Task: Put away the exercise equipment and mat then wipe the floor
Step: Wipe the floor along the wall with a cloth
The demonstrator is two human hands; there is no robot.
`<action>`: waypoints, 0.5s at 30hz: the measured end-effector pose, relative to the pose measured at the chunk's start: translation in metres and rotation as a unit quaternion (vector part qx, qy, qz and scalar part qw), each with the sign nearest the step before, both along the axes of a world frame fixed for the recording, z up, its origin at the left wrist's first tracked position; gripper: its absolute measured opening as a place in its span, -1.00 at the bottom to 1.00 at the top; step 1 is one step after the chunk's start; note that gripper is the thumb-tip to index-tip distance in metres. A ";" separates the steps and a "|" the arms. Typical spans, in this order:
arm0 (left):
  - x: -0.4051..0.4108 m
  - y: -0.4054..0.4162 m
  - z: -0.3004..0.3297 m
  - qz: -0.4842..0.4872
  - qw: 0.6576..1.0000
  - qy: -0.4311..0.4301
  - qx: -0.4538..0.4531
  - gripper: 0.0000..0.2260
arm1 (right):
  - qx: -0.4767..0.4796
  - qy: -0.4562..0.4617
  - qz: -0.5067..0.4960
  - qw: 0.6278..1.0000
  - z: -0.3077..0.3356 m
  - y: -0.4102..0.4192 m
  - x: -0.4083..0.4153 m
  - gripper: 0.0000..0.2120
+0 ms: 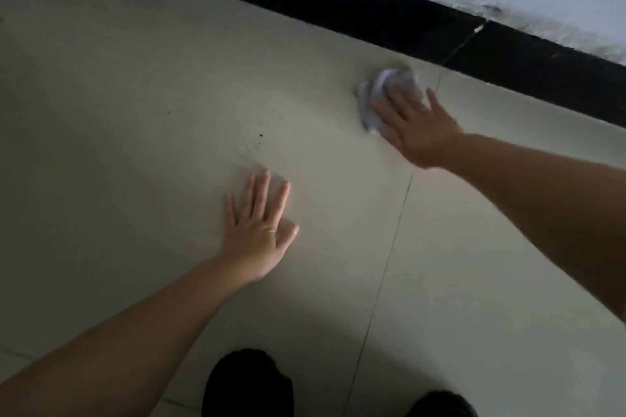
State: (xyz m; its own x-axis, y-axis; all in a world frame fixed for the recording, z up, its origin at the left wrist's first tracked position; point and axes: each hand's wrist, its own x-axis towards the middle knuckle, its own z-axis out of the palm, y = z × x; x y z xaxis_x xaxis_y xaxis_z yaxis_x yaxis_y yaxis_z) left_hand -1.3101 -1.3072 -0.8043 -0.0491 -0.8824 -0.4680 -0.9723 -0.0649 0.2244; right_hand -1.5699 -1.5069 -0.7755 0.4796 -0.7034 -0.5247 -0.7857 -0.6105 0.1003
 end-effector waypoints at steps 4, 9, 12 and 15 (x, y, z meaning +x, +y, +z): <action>0.000 -0.004 0.005 -0.002 0.999 0.003 0.041 -0.28 | -0.002 -0.075 -0.131 0.989 -0.002 0.000 0.024 -0.38; 0.003 -0.005 0.009 0.018 0.997 0.055 0.054 -0.13 | 0.027 -0.189 0.094 0.977 -0.018 0.183 0.030 -0.37; 0.003 -0.005 0.010 0.008 0.996 0.066 0.060 -0.13 | 0.106 -0.181 0.244 0.947 -0.017 0.214 0.018 -0.43; 0.004 -0.007 0.012 0.001 0.996 0.055 0.073 -0.15 | 0.102 -0.192 0.270 0.938 -0.033 0.133 0.020 -0.51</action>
